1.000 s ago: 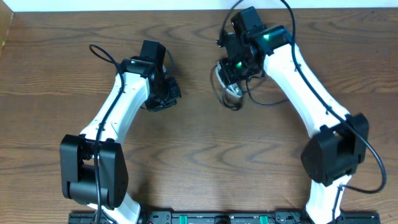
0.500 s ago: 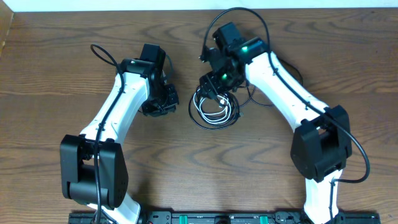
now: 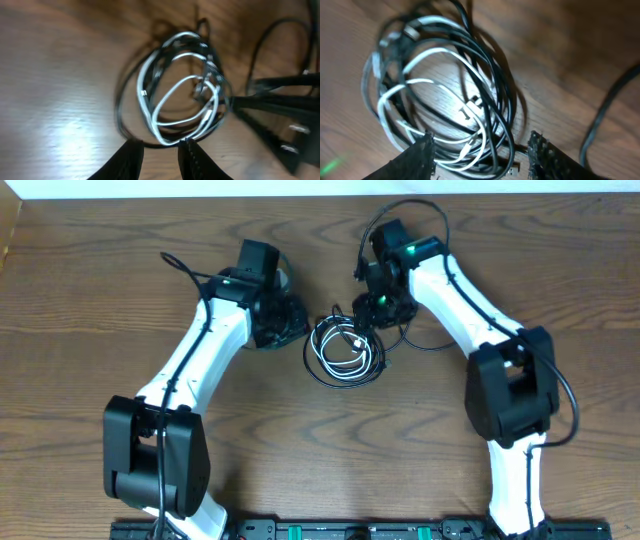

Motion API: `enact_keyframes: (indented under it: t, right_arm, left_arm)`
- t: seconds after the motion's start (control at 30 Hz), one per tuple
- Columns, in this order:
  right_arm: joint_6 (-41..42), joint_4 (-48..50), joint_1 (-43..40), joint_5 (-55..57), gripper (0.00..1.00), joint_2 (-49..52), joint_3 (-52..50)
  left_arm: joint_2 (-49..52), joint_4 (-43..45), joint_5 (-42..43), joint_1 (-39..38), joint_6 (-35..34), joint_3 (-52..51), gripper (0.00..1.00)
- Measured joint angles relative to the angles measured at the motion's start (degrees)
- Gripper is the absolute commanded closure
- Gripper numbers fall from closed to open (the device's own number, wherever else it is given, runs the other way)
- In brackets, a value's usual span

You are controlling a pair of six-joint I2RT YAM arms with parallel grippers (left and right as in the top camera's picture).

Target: Untangle cables

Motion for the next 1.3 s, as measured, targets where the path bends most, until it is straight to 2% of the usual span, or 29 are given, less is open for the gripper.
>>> enact_keyframes:
  t: [0.03, 0.1, 0.17, 0.2, 0.43, 0.57, 0.63, 0.67, 0.9, 1.07, 1.17, 1.23, 1.27, 1.3]
  right_arm:
    - [0.0, -0.2, 0.1, 0.0, 0.48, 0.8, 0.0]
    - [0.0, -0.9, 0.4, 0.1, 0.59, 3.5, 0.0]
    - [0.1, -2.0, 0.5, -0.4, 0.96, 6.2, 0.2]
    - [0.2, -1.8, 0.5, -0.1, 0.99, 6.2, 0.2]
    - [-1.7, -1.2, 0.3, -0.6, 0.99, 6.5, 0.8]
    - [-6.6, -0.5, 0.4, -2.6, 0.99, 4.2, 0.9]
    - [-8.1, -0.3, 0.4, -3.1, 0.99, 1.7, 1.0]
    - [-8.6, -0.3, 0.4, -3.3, 0.99, 0.1, 1.1]
    - [-13.5, -1.0, 0.4, -8.8, 0.99, -3.6, 2.2]
    - [-16.0, -1.5, 0.4, -11.5, 0.99, -3.6, 2.2]
    - [-17.6, -2.3, 0.3, -13.5, 0.99, -3.6, 2.2]
    - [-18.4, -2.4, 0.4, -14.7, 0.99, -3.6, 2.2]
    - [-18.9, -2.4, 0.4, -15.6, 0.99, -3.6, 2.2]
    - [-19.4, -2.4, 0.4, -16.4, 0.99, -3.6, 2.2]
  left_arm:
    - [0.0, 0.5, 0.1, -0.5, -0.5, 0.0, 0.71]
    - [0.0, 2.2, 0.0, -2.0, -1.5, 0.0, 0.70]
    - [0.0, 2.2, -0.1, -2.5, -2.2, 0.0, 0.70]
    - [0.0, 2.2, -0.1, -2.6, -2.4, 0.0, 0.70]
    - [0.0, 2.3, -0.1, -2.5, -2.6, 0.0, 0.70]
    - [0.0, 2.4, -0.1, -2.5, -2.7, 0.0, 0.69]
    - [0.0, 2.4, 0.4, -2.3, -3.3, 0.0, 0.49]
    - [0.0, 2.8, 1.4, -2.0, -3.8, 0.0, 0.48]
    - [0.0, 8.6, 11.3, 1.7, -10.2, 0.0, 0.48]
    - [0.0, 12.8, 13.4, 1.7, -13.7, 0.0, 0.48]
    - [0.0, 14.7, 11.5, 0.0, -15.7, 0.0, 0.47]
    - [0.0, 14.8, 9.2, -0.7, -16.2, 0.0, 0.50]
    - [0.0, 14.8, 7.9, -0.9, -16.4, 0.0, 0.59]
    - [0.0, 14.8, 6.5, -1.0, -16.8, 0.0, 0.75]
